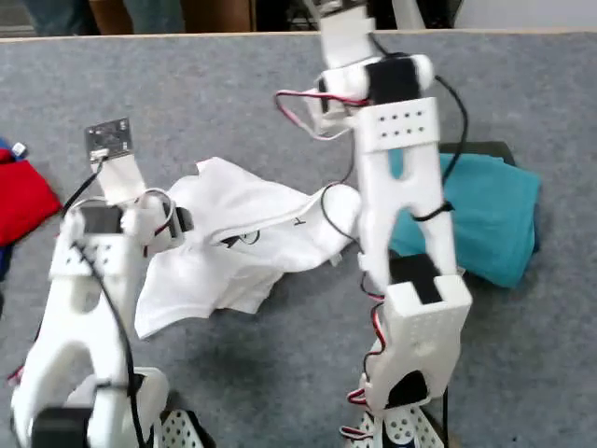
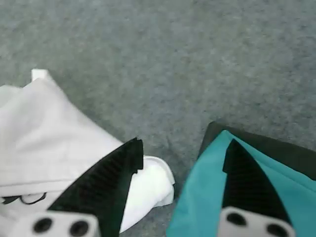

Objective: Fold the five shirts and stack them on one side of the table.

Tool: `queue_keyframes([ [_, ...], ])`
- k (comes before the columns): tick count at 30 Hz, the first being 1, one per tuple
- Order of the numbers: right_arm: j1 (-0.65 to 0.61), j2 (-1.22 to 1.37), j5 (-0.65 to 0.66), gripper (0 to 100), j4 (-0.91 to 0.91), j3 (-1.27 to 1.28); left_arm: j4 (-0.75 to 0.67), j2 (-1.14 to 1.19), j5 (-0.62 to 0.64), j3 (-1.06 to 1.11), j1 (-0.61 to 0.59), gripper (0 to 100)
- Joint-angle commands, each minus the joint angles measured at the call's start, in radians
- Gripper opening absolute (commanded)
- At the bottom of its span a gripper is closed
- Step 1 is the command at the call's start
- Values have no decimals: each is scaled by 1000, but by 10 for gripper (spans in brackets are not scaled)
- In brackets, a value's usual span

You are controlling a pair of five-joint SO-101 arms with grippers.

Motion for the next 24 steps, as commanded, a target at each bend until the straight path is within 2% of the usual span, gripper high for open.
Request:
queue_keyframes([
  [1,25,-31,11,273,-49,5,9,152,23,-111,13,239],
  [6,21,47,11,273,-107,2,11,301,20,-180,16,233],
  [11,21,87,11,273,-146,1,9,311,18,-185,94,175],
  [15,23,85,11,273,-146,1,3,316,18,-180,147,170],
  [22,26,85,11,273,-146,1,3,318,18,-179,151,166],
  [24,26,84,11,273,-146,1,3,328,17,-183,151,120],
])
